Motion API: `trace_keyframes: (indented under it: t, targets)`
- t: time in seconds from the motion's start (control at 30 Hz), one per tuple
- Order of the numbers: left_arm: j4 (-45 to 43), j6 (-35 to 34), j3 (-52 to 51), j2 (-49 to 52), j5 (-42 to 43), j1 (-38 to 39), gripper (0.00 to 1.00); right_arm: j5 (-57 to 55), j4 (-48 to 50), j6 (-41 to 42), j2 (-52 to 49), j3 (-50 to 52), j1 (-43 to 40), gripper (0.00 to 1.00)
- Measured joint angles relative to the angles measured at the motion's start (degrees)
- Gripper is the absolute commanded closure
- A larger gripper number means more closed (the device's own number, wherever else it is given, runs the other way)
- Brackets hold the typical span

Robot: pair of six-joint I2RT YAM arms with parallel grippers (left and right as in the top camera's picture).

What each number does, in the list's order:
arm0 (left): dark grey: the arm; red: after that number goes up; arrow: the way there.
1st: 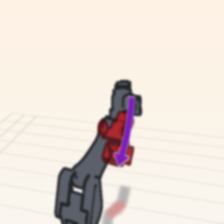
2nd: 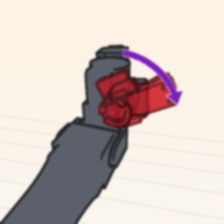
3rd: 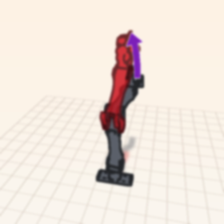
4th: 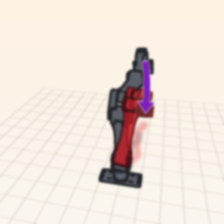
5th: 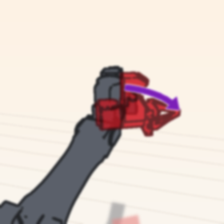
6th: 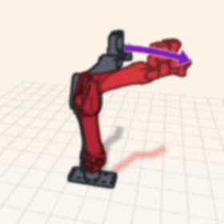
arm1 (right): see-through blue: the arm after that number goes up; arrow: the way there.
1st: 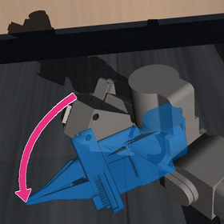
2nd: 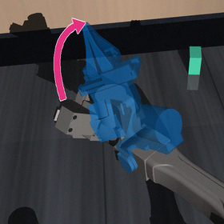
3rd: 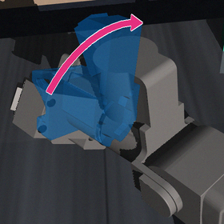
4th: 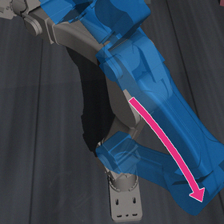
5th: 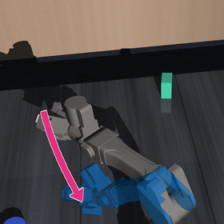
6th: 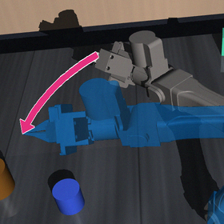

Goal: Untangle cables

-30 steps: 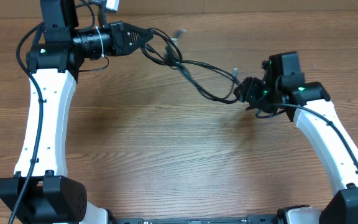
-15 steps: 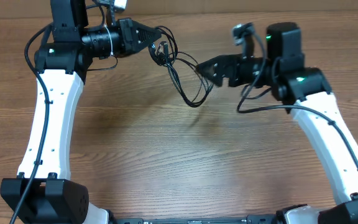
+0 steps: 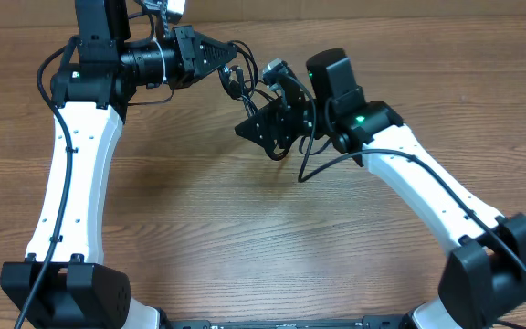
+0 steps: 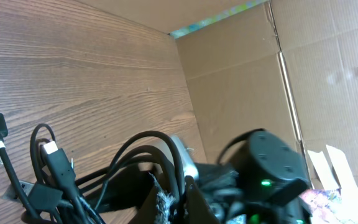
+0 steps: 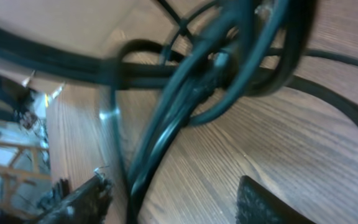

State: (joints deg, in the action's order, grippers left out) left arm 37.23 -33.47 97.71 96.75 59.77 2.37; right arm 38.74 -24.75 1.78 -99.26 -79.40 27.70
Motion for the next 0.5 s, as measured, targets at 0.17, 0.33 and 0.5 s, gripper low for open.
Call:
trace_keyframes:
  t: [0.17, 0.33, 0.5]
  targets:
    - [1.4, 1.8, 0.1, 0.0, -1.9, -0.5, 0.96, -1.7, 1.1, 2.0, -0.7, 0.0, 0.2, 0.96]
    - [7.8, 7.1, 0.2, 0.0, -13.4, -4.4, 0.96, 3.5, 1.2, 5.6, 1.4, 0.0, -4.1, 0.96]
    - [12.4, 10.7, 0.3, -0.3, -23.3, -5.0, 0.96, 12.6, 2.2, 6.7, 8.4, 0.0, -6.2, 0.96]
